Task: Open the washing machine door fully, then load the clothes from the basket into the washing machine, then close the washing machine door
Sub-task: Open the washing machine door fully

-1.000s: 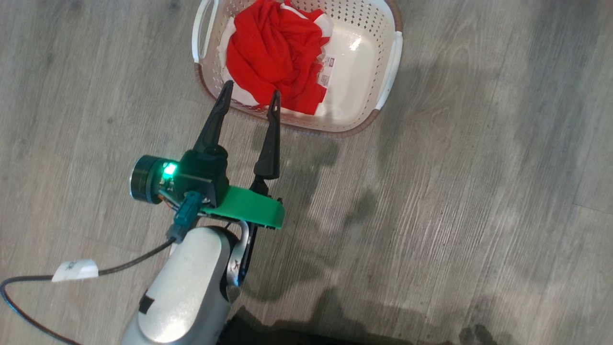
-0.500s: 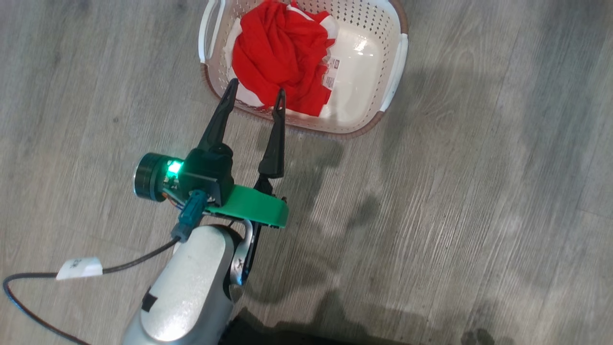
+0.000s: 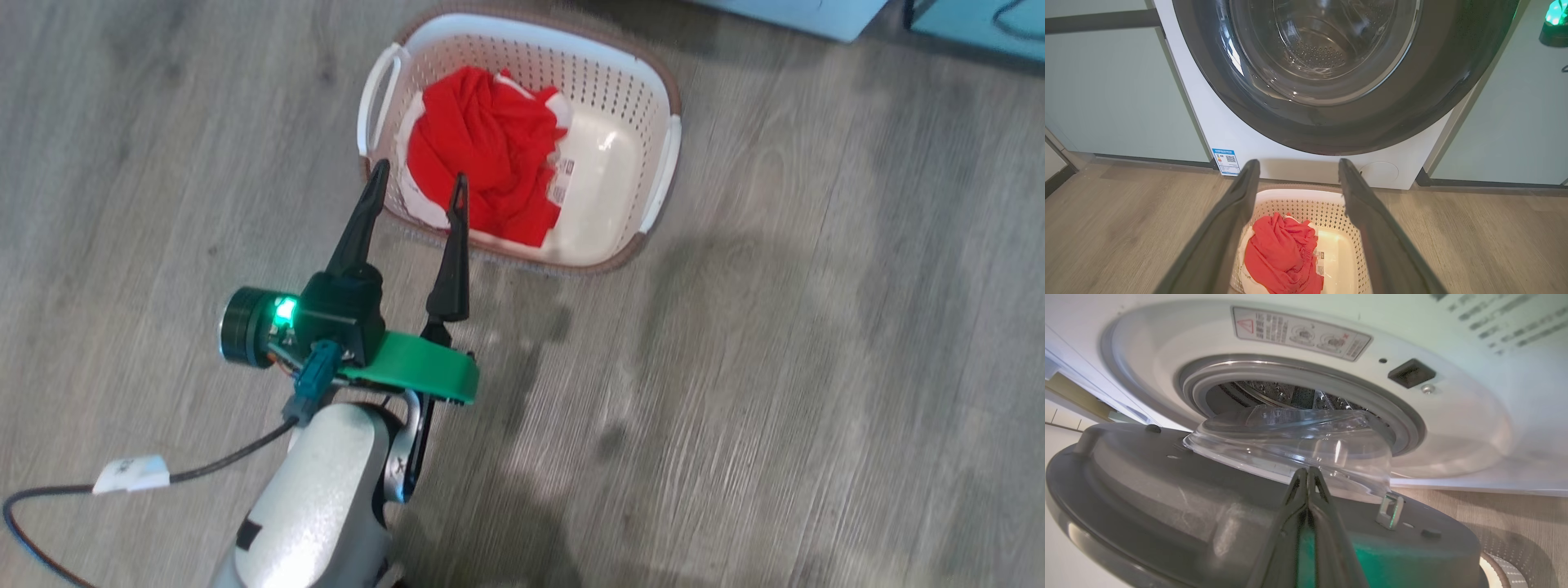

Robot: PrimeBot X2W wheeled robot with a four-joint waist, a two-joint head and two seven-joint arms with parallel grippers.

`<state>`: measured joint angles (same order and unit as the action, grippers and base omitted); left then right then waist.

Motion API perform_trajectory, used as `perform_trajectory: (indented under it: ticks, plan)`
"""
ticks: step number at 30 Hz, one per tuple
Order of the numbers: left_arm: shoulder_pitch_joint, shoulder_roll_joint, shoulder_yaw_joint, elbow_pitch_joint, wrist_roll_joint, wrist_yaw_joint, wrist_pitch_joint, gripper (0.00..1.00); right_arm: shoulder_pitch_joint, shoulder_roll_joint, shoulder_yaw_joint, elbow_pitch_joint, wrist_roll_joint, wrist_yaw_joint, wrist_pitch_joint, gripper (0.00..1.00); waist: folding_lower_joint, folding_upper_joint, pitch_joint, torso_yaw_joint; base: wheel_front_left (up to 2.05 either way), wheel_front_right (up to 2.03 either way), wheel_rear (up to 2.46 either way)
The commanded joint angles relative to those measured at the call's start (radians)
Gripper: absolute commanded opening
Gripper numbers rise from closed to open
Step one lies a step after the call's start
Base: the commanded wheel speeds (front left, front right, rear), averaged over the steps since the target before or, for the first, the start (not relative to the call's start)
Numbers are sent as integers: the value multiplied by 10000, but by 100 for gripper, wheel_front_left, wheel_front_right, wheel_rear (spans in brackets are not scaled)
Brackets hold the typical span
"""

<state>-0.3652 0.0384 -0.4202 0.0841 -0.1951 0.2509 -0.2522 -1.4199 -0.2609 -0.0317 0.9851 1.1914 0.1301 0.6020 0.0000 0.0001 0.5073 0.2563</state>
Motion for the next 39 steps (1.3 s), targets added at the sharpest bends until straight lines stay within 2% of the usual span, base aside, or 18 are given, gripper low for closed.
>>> perform_trajectory:
  ticks: [1, 16, 28, 39]
  plan:
    - [168, 118, 398, -261, -41, 84, -95, 100, 138, 351, 156, -424, 113, 6, 221, 0, 0, -1, -388, 45, 0, 0, 0]
    - [1189, 118, 914, -103, 238, -151, -95, 100, 2340, 559, 431, -1029, 740, 6, 694, 0, 0, -1, -2045, 307, 0, 0, 0]
    - [2112, 118, 1429, 26, 414, -360, -95, 100, 4273, 1182, 761, -1339, 1159, 6, 784, 0, 0, -1, -3385, 624, 0, 0, 0]
    - [2636, 118, 1716, 66, 466, -521, -95, 100, 5408, 1808, 1341, -2050, 1489, 6, 975, 0, 0, -1, -3908, 1213, 0, 0, 0]
